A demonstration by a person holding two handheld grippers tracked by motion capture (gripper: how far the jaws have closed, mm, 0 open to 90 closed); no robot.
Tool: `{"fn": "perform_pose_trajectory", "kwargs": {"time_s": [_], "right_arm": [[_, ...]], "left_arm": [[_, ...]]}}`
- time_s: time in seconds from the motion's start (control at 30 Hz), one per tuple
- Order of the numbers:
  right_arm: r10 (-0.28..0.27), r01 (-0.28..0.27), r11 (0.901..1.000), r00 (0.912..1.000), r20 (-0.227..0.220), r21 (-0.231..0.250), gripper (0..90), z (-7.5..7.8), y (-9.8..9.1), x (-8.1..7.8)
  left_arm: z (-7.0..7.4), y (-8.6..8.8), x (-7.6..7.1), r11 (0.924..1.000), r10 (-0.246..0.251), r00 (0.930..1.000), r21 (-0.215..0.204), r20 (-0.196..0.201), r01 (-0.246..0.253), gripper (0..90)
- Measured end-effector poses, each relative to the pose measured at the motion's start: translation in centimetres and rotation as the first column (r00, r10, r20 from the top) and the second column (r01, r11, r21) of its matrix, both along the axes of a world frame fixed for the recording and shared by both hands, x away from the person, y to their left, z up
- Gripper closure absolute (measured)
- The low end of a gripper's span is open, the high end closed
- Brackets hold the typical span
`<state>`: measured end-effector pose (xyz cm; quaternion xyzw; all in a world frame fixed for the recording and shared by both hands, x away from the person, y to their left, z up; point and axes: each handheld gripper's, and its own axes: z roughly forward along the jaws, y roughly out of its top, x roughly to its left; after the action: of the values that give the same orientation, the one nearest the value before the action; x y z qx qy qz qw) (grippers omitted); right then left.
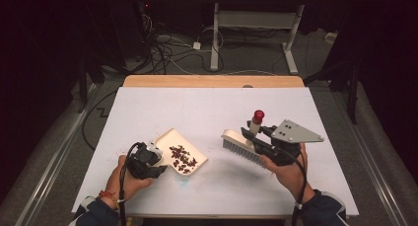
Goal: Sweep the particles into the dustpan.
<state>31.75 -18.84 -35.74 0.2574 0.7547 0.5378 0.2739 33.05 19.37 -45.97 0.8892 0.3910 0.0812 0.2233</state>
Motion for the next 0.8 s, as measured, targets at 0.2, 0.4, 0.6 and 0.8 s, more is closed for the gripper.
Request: {"fn": "perform_pose_trajectory", "kwargs": {"time_s": [0.2,0.4,0.6,0.8], "right_arm": [[-0.016,0.016,0.9999,0.9999,0.003,-0.005,69.8,0.5,-3.1,-0.2],[-0.035,0.035,0.9994,0.9990,-0.029,-0.002,69.8,0.7,-6.0,-0.5],[-0.013,0.012,0.9999,0.9983,-0.056,-0.004,69.7,1.1,-8.0,-1.2],[0.014,-0.015,0.9999,0.9961,-0.087,-0.003,69.7,1.0,-8.9,-2.0]], "left_arm": [[-0.2,0.5,0.3,0.9999,0.013,0.9999,-0.007,0.004,-0.013,64.1],[-0.3,0.7,0.6,0.9998,0.021,0.9998,-0.007,0.008,-0.021,64.1],[-0.2,1.2,0.7,0.9990,0.042,0.9990,-0.014,0.014,-0.042,64.1],[-0.3,1.9,0.6,0.9973,0.071,0.9974,-0.020,0.016,-0.071,64.1]]}}
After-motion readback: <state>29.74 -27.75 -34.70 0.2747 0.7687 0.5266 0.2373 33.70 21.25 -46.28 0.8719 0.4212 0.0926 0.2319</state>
